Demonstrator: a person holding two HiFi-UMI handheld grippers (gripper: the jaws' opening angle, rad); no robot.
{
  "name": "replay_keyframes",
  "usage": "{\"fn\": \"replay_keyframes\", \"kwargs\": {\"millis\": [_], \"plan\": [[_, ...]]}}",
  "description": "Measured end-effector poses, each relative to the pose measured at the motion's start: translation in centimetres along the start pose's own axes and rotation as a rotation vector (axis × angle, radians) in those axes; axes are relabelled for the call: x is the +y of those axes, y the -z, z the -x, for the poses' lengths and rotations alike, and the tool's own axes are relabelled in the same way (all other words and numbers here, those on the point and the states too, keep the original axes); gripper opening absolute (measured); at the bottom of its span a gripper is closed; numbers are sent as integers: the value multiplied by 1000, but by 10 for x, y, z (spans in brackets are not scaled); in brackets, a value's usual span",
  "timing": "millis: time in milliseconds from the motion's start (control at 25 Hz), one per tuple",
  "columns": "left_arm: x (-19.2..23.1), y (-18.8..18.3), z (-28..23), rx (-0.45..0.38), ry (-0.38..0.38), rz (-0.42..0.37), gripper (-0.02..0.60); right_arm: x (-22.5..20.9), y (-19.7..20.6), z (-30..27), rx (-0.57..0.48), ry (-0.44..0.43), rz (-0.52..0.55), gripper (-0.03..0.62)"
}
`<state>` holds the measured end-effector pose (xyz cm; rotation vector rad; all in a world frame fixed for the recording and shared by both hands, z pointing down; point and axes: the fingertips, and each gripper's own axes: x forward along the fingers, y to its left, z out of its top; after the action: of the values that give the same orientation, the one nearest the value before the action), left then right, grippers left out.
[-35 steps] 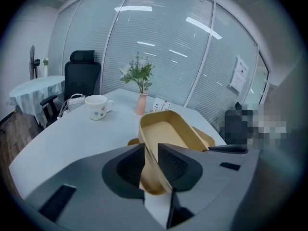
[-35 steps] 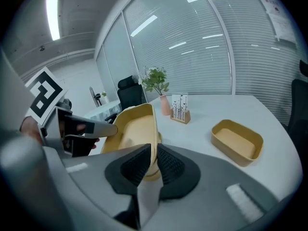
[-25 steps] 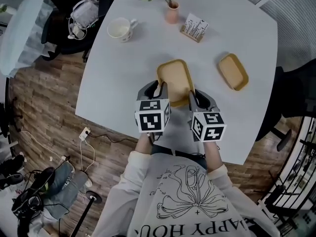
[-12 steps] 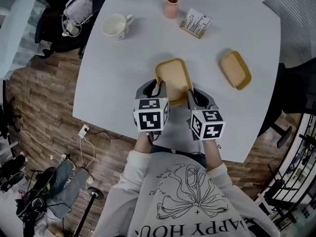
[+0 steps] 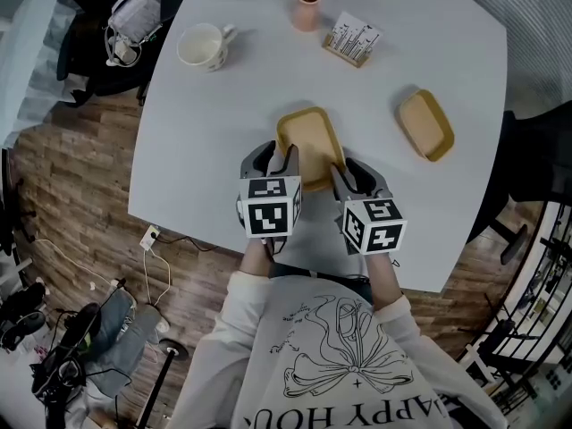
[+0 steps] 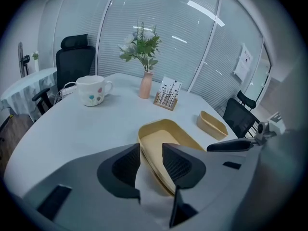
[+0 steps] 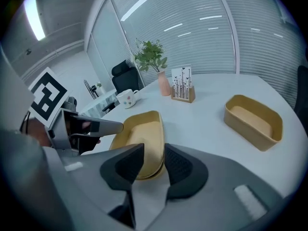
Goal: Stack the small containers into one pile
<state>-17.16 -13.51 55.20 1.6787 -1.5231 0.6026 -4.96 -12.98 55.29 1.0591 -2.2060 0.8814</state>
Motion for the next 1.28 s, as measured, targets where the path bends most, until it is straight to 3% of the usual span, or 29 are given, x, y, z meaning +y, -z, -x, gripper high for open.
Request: {"fn": "replay_keyframes", "kwargs": {"millis": [200, 480, 920, 1280], "plan": [[1, -9, 7, -30, -12, -5, 149, -7, -8, 7, -40, 26, -1, 176], [-22, -33, 24, -105, 16, -2, 149, -29, -32, 38, -140, 85, 4, 176], [-114, -60, 32, -168, 153, -33, 149, -109, -70, 114, -284, 247, -7, 176], [-181, -80, 24, -193, 210, -48, 149, -167, -94, 155, -334, 333, 16, 176]]}}
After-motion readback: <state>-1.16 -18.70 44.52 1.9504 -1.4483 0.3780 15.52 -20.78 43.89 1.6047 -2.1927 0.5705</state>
